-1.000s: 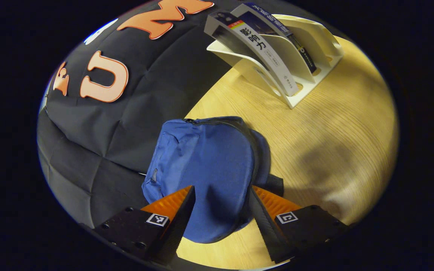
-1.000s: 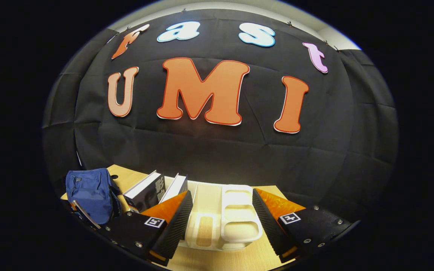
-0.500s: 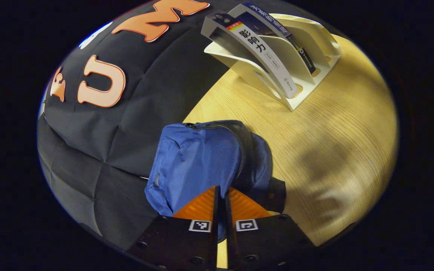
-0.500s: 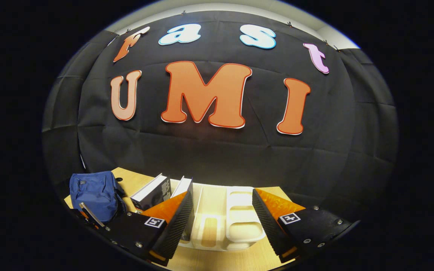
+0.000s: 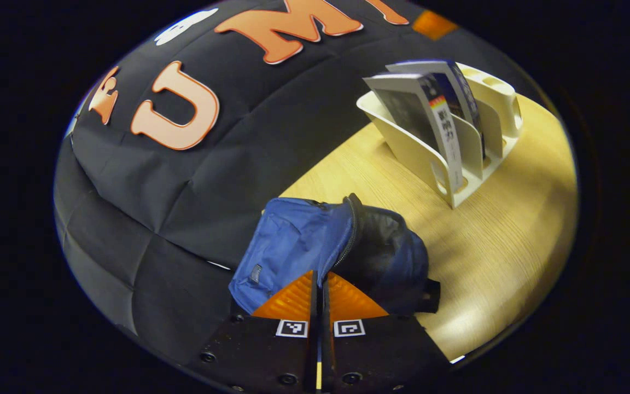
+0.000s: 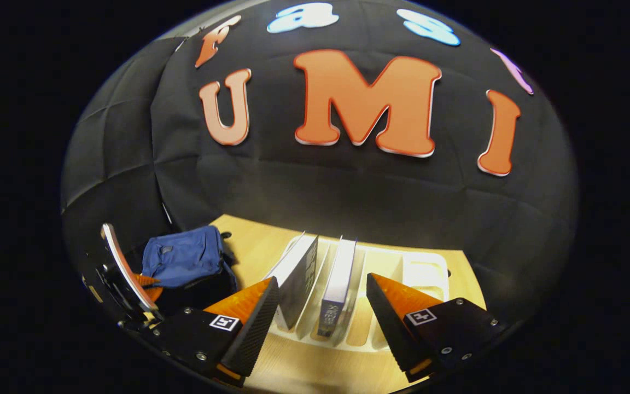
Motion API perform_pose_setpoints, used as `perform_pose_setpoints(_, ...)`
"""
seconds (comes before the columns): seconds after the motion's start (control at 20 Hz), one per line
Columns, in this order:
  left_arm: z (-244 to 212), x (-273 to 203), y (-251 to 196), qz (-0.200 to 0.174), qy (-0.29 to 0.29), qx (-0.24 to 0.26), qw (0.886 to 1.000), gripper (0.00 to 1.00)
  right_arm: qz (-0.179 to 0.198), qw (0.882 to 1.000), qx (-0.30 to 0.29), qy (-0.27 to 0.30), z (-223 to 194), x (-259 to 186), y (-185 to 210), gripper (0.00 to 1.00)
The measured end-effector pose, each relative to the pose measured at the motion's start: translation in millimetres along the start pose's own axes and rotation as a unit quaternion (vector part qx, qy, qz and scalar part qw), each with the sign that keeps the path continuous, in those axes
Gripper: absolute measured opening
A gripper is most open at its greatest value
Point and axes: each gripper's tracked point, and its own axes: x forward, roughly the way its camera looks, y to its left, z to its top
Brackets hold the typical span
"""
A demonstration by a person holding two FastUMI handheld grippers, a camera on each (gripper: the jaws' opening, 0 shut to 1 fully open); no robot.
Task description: Open the schoolbag, grab two books from the bookshelf and put them into the schoolbag.
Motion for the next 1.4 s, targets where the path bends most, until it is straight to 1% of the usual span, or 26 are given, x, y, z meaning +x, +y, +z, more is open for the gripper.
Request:
perform_pose_setpoints(0.1, 10.0, -2.5, 17.2, -0.008, -0.014, -0.012, 1.000, 0.03, 0.007, 1.000, 0.004, 0.023, 7.5, 8.4, 10.8, 0.95)
perform_pose_setpoints(0.2, 19.1, -3.2, 32.7, -0.020, -0.026, -0.013, 0.999, 0.03, 0.006, 0.999, 0.002, 0.035, 18.3, 14.9, 20.3, 0.95)
perform_pose_setpoints(0.25, 23.8, -2.8, 39.7, -0.026, -0.030, -0.015, 0.999, 0.03, 0.012, 0.999, 0.003, 0.043, 20.8, 20.8, 26.7, 0.94)
perform_pose_setpoints(0.45, 37.3, -2.8, 76.5, -0.044, -0.047, -0.053, 0.997, 0.03, 0.014, 0.994, 0.013, 0.109, 15.7, 45.4, 39.2, 0.94)
perform_pose_setpoints(0.5, 40.5, -3.3, 85.0, -0.051, -0.054, -0.061, 0.995, 0.03, 0.019, 0.991, 0.022, 0.131, 10.9, 51.2, 43.3, 0.95)
perform_pose_setpoints(0.6, 46.1, -0.8, 99.6, -0.063, -0.061, -0.075, 0.993, 0.03, 0.033, 0.979, 0.050, 0.193, -9.0, 52.3, 54.8, 0.94)
perform_pose_setpoints(0.65, 47.6, 1.1, 104.7, -0.071, -0.062, -0.082, 0.992, 0.03, 0.027, 0.976, 0.057, 0.207, -14.7, 54.4, 53.8, 0.95)
perform_pose_setpoints(0.8, 55.0, 2.6, 114.2, -0.100, -0.070, -0.116, 0.986, 0.03, -0.002, 0.974, 0.053, 0.218, -7.4, 74.5, 46.6, 0.92)
perform_pose_setpoints(0.95, 56.2, 3.4, 119.8, -0.113, -0.074, -0.119, 0.984, 0.03, -0.011, 0.967, 0.063, 0.245, -2.1, 91.7, 44.6, 0.91)
perform_pose_setpoints(1.0, 56.8, 2.4, 119.4, -0.120, -0.078, -0.120, 0.983, 0.03, -0.019, 0.964, 0.064, 0.256, -2.5, 99.8, 41.4, 0.89)
perform_pose_setpoints(1.05, 57.8, 2.6, 119.5, -0.125, -0.080, -0.118, 0.982, 0.03, -0.024, 0.960, 0.068, 0.270, -6.6, 106.5, 39.4, 0.85)
perform_pose_setpoints(1.1, 57.1, 1.9, 120.9, -0.127, -0.083, -0.115, 0.982, 0.03, -0.028, 0.956, 0.076, 0.283, -11.4, 112.8, 39.4, 0.82)
perform_pose_setpoints(1.15, 57.9, 2.0, 120.5, -0.128, -0.084, -0.113, 0.982, 0.03, -0.031, 0.950, 0.082, 0.298, -17.6, 116.5, 40.0, 0.67)
perform_pose_setpoints(1.2, 57.2, 1.3, 120.7, -0.130, -0.086, -0.112, 0.981, 0.03, -0.037, 0.946, 0.086, 0.312, -23.5, 120.5, 39.9, 0.72)
perform_pose_setpoints(1.25, 57.3, 2.2, 119.5, -0.133, -0.087, -0.113, 0.981, 0.03, -0.042, 0.941, 0.086, 0.325, -30.3, 123.6, 39.2, 0.65)
perform_pose_setpoints(1.3, 57.0, 0.6, 119.5, -0.137, -0.087, -0.113, 0.980, 0.03, -0.047, 0.938, 0.090, 0.332, -33.7, 126.7, 39.5, 0.61)
perform_pose_setpoints(1.35, 56.3, 1.3, 121.9, -0.139, -0.088, -0.114, 0.980, 0.03, -0.051, 0.934, 0.092, 0.342, -38.3, 129.3, 40.1, 0.52)
perform_pose_setpoints(1.4, 56.3, 2.4, 122.2, -0.139, -0.088, -0.115, 0.980, 0.03, -0.051, 0.928, 0.095, 0.355, -44.2, 129.7, 40.5, 0.38)
